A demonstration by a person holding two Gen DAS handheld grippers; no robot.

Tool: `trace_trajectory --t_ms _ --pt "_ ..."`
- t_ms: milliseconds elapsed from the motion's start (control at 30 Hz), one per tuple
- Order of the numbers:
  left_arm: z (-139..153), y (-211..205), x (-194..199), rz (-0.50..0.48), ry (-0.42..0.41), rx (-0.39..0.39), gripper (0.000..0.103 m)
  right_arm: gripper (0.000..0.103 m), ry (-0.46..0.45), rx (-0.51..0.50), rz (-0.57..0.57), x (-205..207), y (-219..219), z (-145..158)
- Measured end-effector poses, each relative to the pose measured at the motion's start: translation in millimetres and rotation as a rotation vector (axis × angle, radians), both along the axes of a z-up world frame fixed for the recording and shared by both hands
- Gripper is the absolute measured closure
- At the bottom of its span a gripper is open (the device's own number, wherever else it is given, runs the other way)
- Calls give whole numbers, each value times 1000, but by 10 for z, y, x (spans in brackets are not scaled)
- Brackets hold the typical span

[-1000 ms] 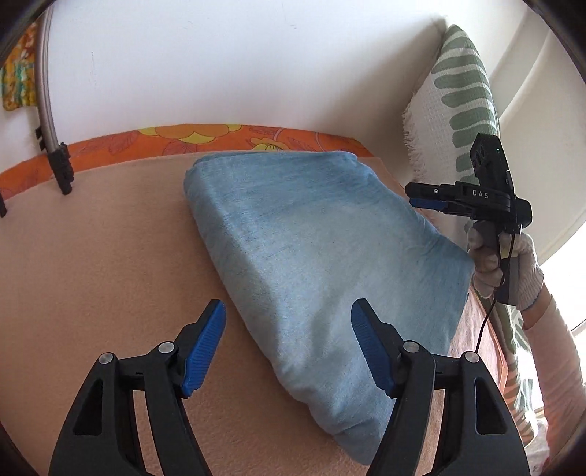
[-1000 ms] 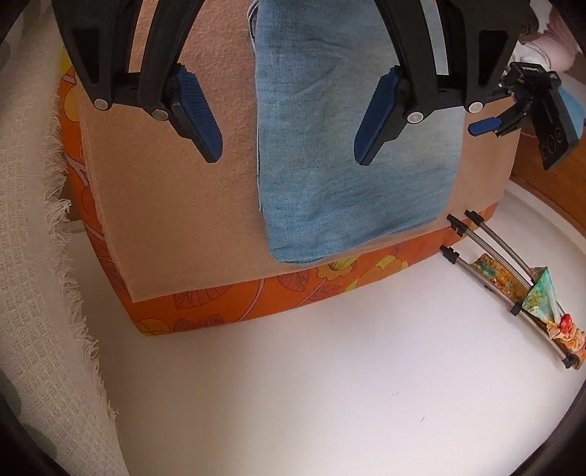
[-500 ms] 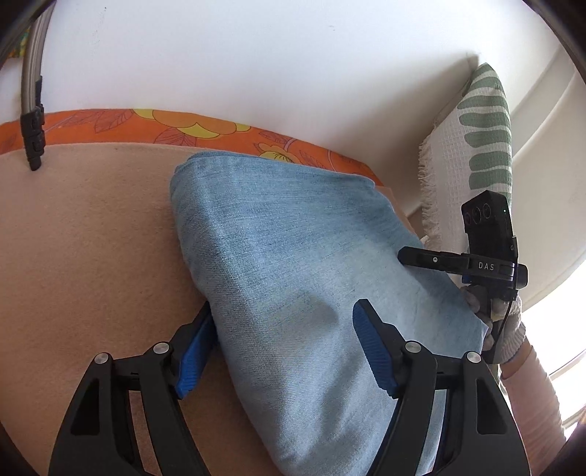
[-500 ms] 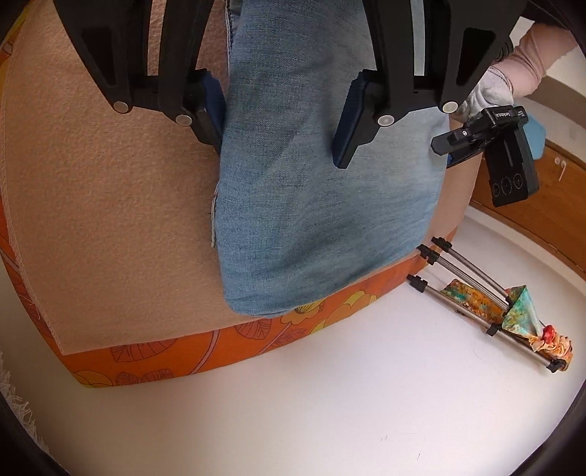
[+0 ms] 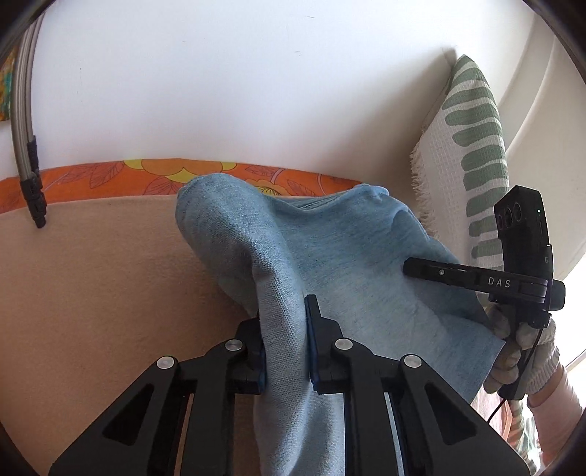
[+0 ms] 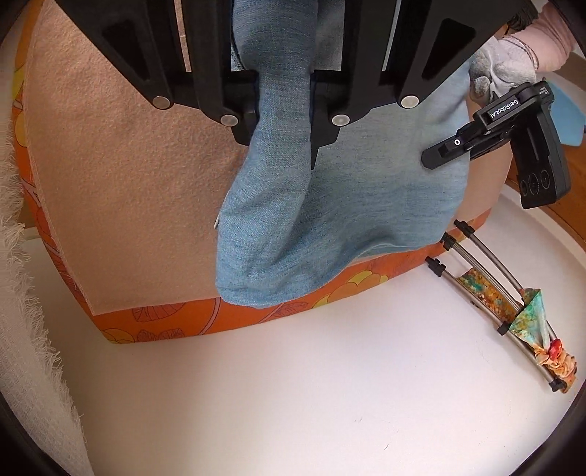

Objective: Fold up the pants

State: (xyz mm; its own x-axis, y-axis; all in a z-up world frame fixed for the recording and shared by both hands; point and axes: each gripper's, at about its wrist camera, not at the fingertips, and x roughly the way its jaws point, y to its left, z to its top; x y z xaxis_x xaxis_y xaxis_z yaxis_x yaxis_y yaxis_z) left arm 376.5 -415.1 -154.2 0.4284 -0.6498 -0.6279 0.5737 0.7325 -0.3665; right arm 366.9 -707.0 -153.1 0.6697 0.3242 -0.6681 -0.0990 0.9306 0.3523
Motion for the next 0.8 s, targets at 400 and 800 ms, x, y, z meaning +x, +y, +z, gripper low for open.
trace_trajectory --t_ms 400,800 --pt "437 -98 10 -59 -122 -29 93 91 -150 -52 7 -293 140 489" --pt "418 -170 702 37 -130 -1 93 91 -145 -54 -50 338 83 421"
